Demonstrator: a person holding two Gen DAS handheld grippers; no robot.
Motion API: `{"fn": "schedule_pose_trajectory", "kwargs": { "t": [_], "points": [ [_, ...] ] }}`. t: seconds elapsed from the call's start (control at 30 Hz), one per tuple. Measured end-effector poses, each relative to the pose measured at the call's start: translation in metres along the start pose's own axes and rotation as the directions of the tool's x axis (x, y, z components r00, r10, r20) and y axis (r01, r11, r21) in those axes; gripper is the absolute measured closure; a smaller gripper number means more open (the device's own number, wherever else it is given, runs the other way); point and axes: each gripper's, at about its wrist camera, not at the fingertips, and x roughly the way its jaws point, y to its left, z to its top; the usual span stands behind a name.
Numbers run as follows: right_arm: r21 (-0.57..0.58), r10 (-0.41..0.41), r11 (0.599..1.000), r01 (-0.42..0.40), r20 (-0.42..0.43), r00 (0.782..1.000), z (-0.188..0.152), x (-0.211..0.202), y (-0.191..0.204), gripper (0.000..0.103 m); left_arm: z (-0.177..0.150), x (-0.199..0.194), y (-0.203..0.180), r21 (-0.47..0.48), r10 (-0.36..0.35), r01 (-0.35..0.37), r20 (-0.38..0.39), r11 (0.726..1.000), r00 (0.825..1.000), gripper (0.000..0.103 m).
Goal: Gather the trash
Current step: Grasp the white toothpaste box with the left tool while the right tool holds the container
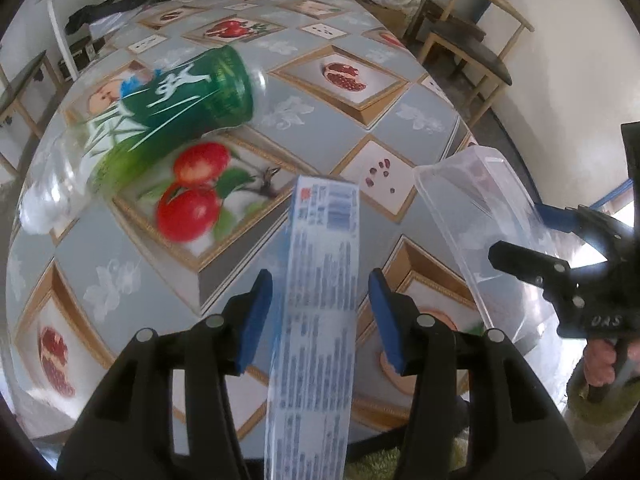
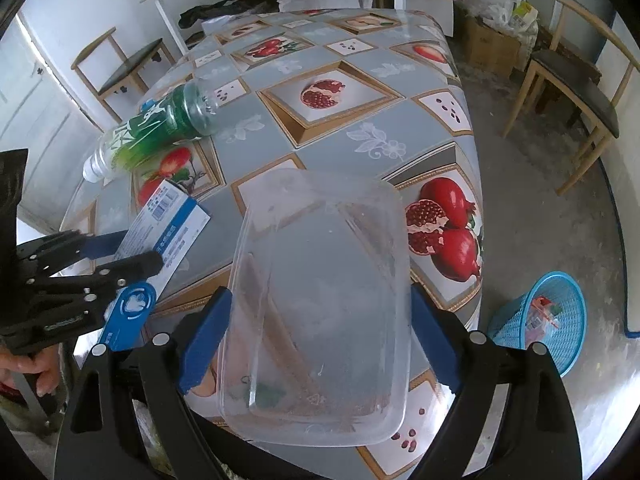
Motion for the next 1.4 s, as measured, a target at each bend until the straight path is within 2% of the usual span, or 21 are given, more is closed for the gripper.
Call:
{"fn": "schedule_pose_trajectory", "kwargs": {
  "t": [0.13,0.33,0.5,0.77,1.07,1.4],
  "points": [
    [0.028,0.011,1.000,-0.011,-0.016,1.000,0.003,0.005,-0.003,0.016,0.006,0.008,-0.007,0.035,0.024,-0.024,0.000,0.999,1.000,0.056],
    [0.070,0.045,0.997,-0.043,-0.023,0.999,0.011,0.011,-0.009,0.014,0.010,0.017,-0.003,0.017,0.019,-0.019,-0.018,1.000,1.000,0.057],
    [0.097,0.062,0.994,-0.058,-0.039,0.997,0.016,0.020,-0.012,0.014,0.013,0.023,0.001,-0.003,0.012,-0.012,-0.030,1.000,0.999,0.063],
    [0.061,0.022,0.998,-0.019,-0.046,0.999,0.019,0.026,-0.001,0.014,0.013,0.028,0.005,-0.020,0.006,-0.007,-0.028,1.000,1.000,0.069],
    [0.046,-0.001,0.999,0.002,-0.031,1.000,0.018,0.025,0.002,0.016,0.013,0.016,0.007,-0.038,-0.016,0.017,0.023,0.999,1.000,0.071],
    [0.049,0.009,0.999,-0.010,0.016,1.000,0.017,0.013,0.005,0.018,0.011,-0.007,0.005,-0.042,-0.037,0.040,0.089,0.998,0.995,0.072]
  ]
}}
